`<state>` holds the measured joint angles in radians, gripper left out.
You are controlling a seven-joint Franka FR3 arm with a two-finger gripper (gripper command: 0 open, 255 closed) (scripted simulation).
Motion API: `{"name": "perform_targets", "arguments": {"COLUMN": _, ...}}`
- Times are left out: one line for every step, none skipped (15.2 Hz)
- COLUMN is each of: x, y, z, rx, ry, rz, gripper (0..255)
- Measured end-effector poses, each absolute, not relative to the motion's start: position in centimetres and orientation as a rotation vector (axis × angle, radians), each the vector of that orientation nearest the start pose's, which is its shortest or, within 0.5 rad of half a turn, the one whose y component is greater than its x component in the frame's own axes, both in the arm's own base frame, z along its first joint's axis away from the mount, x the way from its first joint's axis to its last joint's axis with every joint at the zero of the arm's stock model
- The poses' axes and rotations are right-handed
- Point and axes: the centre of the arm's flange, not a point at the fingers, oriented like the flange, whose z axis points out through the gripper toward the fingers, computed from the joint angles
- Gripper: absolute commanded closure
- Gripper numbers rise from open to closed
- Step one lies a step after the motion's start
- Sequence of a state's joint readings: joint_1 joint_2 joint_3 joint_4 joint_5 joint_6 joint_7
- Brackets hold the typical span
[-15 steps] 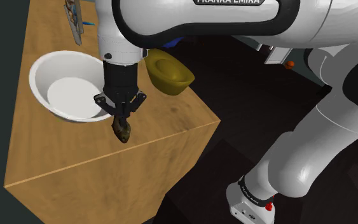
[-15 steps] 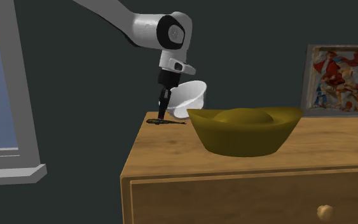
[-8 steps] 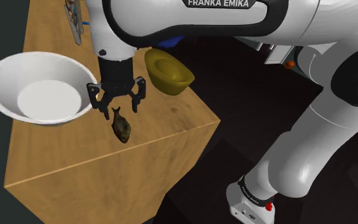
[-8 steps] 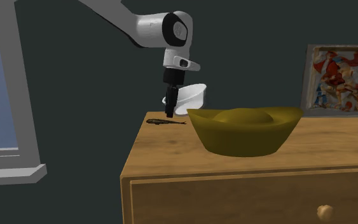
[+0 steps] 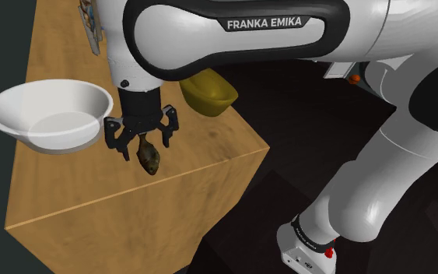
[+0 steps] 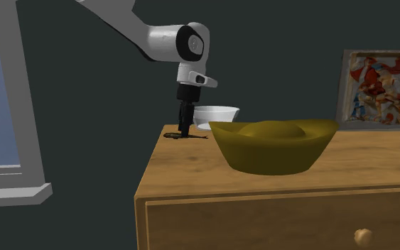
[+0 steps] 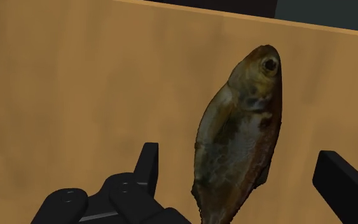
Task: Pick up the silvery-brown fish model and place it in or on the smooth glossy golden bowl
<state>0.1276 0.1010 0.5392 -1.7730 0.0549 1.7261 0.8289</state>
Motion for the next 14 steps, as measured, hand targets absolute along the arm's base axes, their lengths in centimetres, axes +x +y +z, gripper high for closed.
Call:
{"name": "perform_targets", "arguments": {"x": 45.37, "y": 35.19, "z": 48.96, "rx": -3.132, "ry": 0.271, "rz": 0.268, "gripper": 0}}
{"name": "perform_targets", "arguments": {"x": 45.35, "y": 35.2, "z": 48.7, "rx": -3.132, "ry": 0.271, "rz": 0.268, "gripper": 0}}
{"name": "perform_targets", "arguments": {"x": 45.34, "y": 35.19, "z": 48.59, "rx": -3.132, "ry": 0.271, "rz": 0.268, "gripper": 0}}
{"name": "perform_targets", "arguments": {"x": 45.32, "y": 35.18, "z": 48.54, "rx": -3.132, "ry": 0.271, "rz": 0.267, "gripper": 0}}
{"name": "perform_targets", "arguments": {"x": 45.32, "y": 35.17, "z": 48.53, "rx": -3.132, "ry": 0.271, "rz": 0.267, "gripper": 0}}
{"name": "perform_targets", "arguments": {"x": 45.31, "y": 35.17, "z": 48.51, "rx": -3.132, "ry": 0.271, "rz": 0.267, "gripper": 0}}
{"name": "perform_targets", "arguments": {"x": 45.31, "y": 35.16, "z": 48.51, "rx": -3.132, "ry": 0.271, "rz": 0.267, "gripper": 0}}
{"name": "perform_targets", "arguments": {"x": 45.31, "y": 35.16, "z": 48.51, "rx": -3.132, "ry": 0.271, "rz": 0.267, "gripper": 255}}
{"name": "perform_targets", "arguments": {"x": 45.3, "y": 35.33, "z": 48.78, "rx": -3.124, "ry": 0.269, "rz": 0.257, "gripper": 255}}
{"name": "perform_targets", "arguments": {"x": 45.31, "y": 35.5, "z": 49.01, "rx": -3.118, "ry": 0.266, "rz": 0.246, "gripper": 255}}
{"name": "perform_targets", "arguments": {"x": 45.3, "y": 35.45, "z": 49.02, "rx": -3.12, "ry": 0.265, "rz": 0.247, "gripper": 255}}
{"name": "perform_targets", "arguments": {"x": 45.29, "y": 35.36, "z": 49.02, "rx": -3.123, "ry": 0.266, "rz": 0.25, "gripper": 255}}
{"name": "perform_targets", "arguments": {"x": 45.3, "y": 35.33, "z": 49.03, "rx": -3.124, "ry": 0.266, "rz": 0.252, "gripper": 255}}
{"name": "perform_targets", "arguments": {"x": 45.3, "y": 35.3, "z": 49.03, "rx": -3.124, "ry": 0.266, "rz": 0.252, "gripper": 255}}
